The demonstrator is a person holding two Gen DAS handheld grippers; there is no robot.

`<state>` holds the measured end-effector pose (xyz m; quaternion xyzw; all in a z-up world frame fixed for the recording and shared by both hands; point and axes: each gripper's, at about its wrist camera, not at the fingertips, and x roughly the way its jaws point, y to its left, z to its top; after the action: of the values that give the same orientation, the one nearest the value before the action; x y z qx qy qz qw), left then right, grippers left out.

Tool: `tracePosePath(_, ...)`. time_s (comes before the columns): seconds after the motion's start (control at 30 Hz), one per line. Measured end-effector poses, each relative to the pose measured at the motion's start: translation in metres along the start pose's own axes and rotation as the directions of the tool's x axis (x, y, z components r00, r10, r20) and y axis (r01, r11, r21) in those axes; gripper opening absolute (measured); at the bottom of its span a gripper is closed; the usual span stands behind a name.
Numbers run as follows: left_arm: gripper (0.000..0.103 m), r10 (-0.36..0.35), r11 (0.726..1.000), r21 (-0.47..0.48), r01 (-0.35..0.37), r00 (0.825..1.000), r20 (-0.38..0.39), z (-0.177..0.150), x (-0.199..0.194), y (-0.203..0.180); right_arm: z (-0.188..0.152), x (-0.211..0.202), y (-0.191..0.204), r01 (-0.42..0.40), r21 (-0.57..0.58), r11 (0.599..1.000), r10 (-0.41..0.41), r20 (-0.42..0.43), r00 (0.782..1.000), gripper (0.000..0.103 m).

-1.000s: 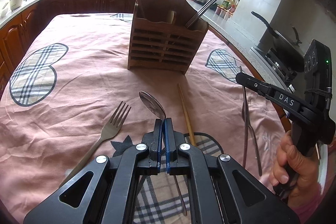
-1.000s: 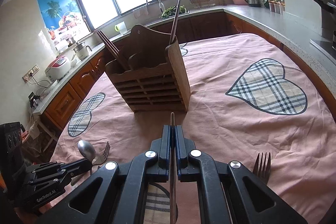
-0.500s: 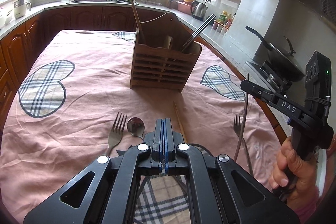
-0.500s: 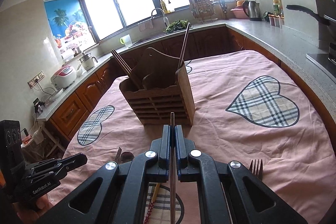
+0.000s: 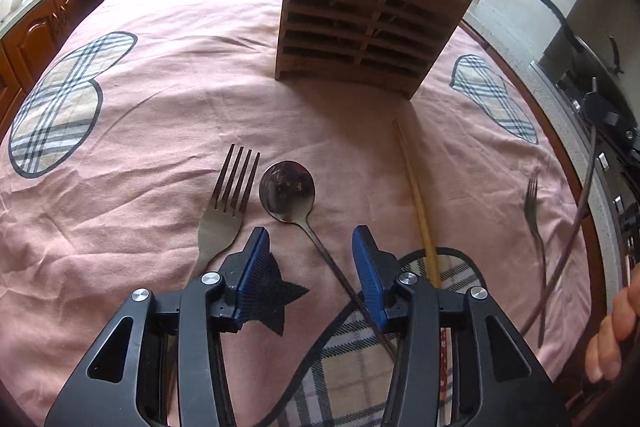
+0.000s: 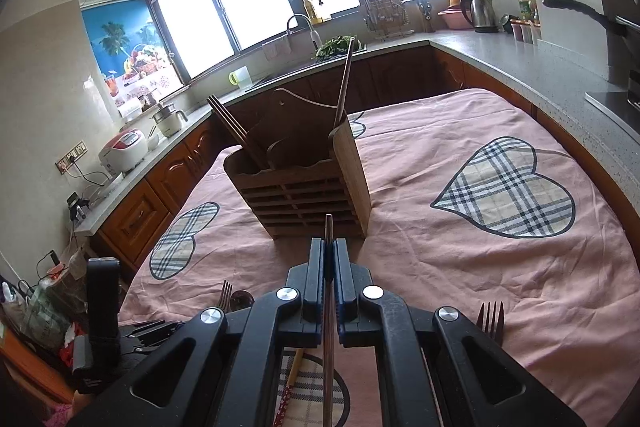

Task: Organize utensils
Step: 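Lift and carry the spoon and fork above the wooden holder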

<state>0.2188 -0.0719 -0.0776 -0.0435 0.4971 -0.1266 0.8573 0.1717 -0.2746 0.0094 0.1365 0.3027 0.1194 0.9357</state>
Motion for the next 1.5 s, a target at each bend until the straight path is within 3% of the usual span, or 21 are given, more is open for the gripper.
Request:
tracePosePath(0.13,0.04,0.064,0.997,0.05,-0.064,0.998,0.013,0.006,0.013,-0.011,0.001,0.002,-0.006,0.0,0.015,1.0,0.0,0.0,1.0,0.004)
tracePosePath(0.17,0.026,0.086,0.994,0.068,-0.087,0.996,0.02,0.007,0.016,-0.015,0.001,0.002,-0.007,0.001,0.019,1.0,-0.001,0.001,1.0,0.004)
tracePosePath(0.23,0.019,0.092,0.991,0.095,-0.095,0.995,0.03,0.009,0.019,-0.02,0.001,0.003,-0.009,-0.003,0.027,1.0,0.003,0.001,1.0,0.004)
tracePosePath(0.3,0.003,0.068,0.993,0.098,-0.071,0.997,0.031,0.011,0.019,-0.019,0.001,0.003,-0.011,-0.005,0.035,0.999,0.005,0.001,1.0,0.004)
tracePosePath(0.37,0.002,0.025,0.995,0.095,-0.029,0.999,0.036,0.012,0.017,-0.017,0.002,0.003,-0.013,-0.005,0.039,0.999,0.005,0.003,1.0,0.004)
tracePosePath(0.73,0.001,-0.035,0.993,0.117,0.023,0.995,0.098,0.012,-0.013,-0.016,0.006,-0.01,-0.013,-0.006,0.043,0.999,0.004,0.04,0.999,0.004)
tracePosePath(0.83,0.001,-0.082,0.993,0.094,0.071,0.989,0.121,0.014,-0.025,-0.012,0.008,-0.013,-0.013,-0.01,0.044,0.999,0.008,0.049,0.999,0.004)
tracePosePath(1.3,0.0,-0.195,0.981,0.094,0.173,0.916,0.349,0.042,-0.105,-0.011,0.03,-0.029,-0.002,-0.025,0.019,1.0,0.022,0.131,0.991,0.004)
tracePosePath(1.4,0.0,-0.186,0.982,0.1,0.162,0.922,0.34,0.046,-0.102,-0.01,0.033,-0.03,0.001,-0.029,0.011,1.0,0.027,0.139,0.99,0.004)
tracePosePath(1.5,0.0,-0.164,0.983,0.129,0.132,0.944,0.287,0.047,-0.083,-0.013,0.032,-0.029,0.0,-0.025,0.011,1.0,0.024,0.136,0.99,0.004)
